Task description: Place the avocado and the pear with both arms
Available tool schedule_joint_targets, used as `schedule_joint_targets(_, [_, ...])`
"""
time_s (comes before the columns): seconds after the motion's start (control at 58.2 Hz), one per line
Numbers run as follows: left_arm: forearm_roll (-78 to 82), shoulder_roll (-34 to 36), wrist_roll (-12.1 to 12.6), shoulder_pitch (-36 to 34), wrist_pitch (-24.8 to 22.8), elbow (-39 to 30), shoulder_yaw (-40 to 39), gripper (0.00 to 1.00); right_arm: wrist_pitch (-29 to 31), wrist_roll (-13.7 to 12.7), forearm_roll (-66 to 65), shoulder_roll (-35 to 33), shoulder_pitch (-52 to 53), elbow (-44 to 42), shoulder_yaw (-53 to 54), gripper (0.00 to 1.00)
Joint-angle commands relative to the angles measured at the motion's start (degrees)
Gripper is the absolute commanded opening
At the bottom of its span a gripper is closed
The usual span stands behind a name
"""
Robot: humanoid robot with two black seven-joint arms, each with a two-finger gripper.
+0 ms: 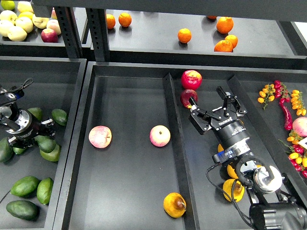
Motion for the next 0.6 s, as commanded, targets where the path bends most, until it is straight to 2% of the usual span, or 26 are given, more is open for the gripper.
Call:
schedule_joint_targets(0.0, [0.44, -0.11, 0.00, 0.12, 0.00, 0.14, -0.24, 0.78, 0.00, -0.02, 0.00, 0.00, -0.06, -0.09, 0.00, 0.99])
schedule_joint_targets(0.103, [0.35, -0.28, 0.00, 0.03, 0.00, 0.05, -0.24, 0.95, 0.00, -0.11, 0.00, 0.00, -0.15, -0.09, 0.09, 0.99])
schedule_joint_targets(0.155, [0.35, -0.37, 0.00, 0.03, 0.00, 0.05, -0.33, 0.97, 0.00, -0.11, 0.00, 0.00, -0.15, -0.09, 0.09, 0.99])
schedule_joint_targets(0.378, [0.17, 0.16, 0.00, -0.05, 0.00, -0.39, -4.90, 0.99, 1.32, -0.19, 0.00, 0.00, -0.76, -0.09, 0.00, 0.99])
schedule_joint_targets(0.584, [-0.62, 0.95, 0.00, 0.12, 0.00, -0.21, -18.51, 0.99, 1.49, -0.28, 0.00, 0.00, -1.38, -0.09, 0.00, 0.99])
